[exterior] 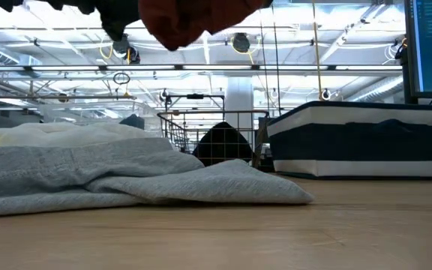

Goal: Pick & Place Cloths
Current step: Put the pink underwear into the wire basket

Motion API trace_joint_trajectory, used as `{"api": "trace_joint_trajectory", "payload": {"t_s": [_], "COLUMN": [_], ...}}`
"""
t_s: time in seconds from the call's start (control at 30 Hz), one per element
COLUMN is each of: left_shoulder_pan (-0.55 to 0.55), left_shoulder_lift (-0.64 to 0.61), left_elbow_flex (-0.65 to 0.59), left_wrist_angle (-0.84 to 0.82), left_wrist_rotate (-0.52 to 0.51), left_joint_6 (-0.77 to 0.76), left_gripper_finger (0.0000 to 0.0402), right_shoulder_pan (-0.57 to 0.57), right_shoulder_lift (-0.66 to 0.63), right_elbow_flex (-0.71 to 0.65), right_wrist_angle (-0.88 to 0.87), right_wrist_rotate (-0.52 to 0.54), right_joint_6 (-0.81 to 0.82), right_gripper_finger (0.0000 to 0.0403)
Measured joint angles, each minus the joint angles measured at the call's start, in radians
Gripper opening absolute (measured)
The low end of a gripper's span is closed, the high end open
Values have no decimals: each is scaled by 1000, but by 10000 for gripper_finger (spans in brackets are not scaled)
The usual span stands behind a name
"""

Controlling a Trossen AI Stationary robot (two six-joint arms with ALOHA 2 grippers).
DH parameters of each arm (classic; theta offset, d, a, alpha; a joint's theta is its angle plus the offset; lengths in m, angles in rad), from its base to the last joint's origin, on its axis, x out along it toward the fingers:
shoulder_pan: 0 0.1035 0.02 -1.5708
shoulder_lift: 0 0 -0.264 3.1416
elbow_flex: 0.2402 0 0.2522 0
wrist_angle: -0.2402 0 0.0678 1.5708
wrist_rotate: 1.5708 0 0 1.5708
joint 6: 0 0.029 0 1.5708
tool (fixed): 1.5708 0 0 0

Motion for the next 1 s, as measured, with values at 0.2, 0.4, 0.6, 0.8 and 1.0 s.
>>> {"api": "trace_joint_trajectory", "payload": {"t_s": [0.2, 0.4, 0.6, 0.8, 1.0], "left_shoulder_pan": [4, 19, 51, 79, 84], "left_shoulder_lift": [110, 186, 220, 227, 227], "left_elbow_flex": [0, 0, 5, 7, 32], "left_wrist_angle": [172, 323, 383, 383, 379], "left_wrist_rotate": [8, 39, 121, 164, 175], "left_joint_6": [33, 54, 36, 11, 18], "left_gripper_finger": [255, 255, 255, 255, 228], "right_shoulder_pan": [-2, -3, -3, -3, -3], "right_shoulder_lift": [0, 0, 0, 0, 0], "right_elbow_flex": [0, 0, -11, -17, -17], "right_wrist_angle": [36, 39, 39, 39, 46], "right_wrist_rotate": [4, 51, 51, 51, 51], "right_joint_6": [0, 2, 7, 15, 14], "right_gripper_finger": [14, 14, 14, 14, 14]}}
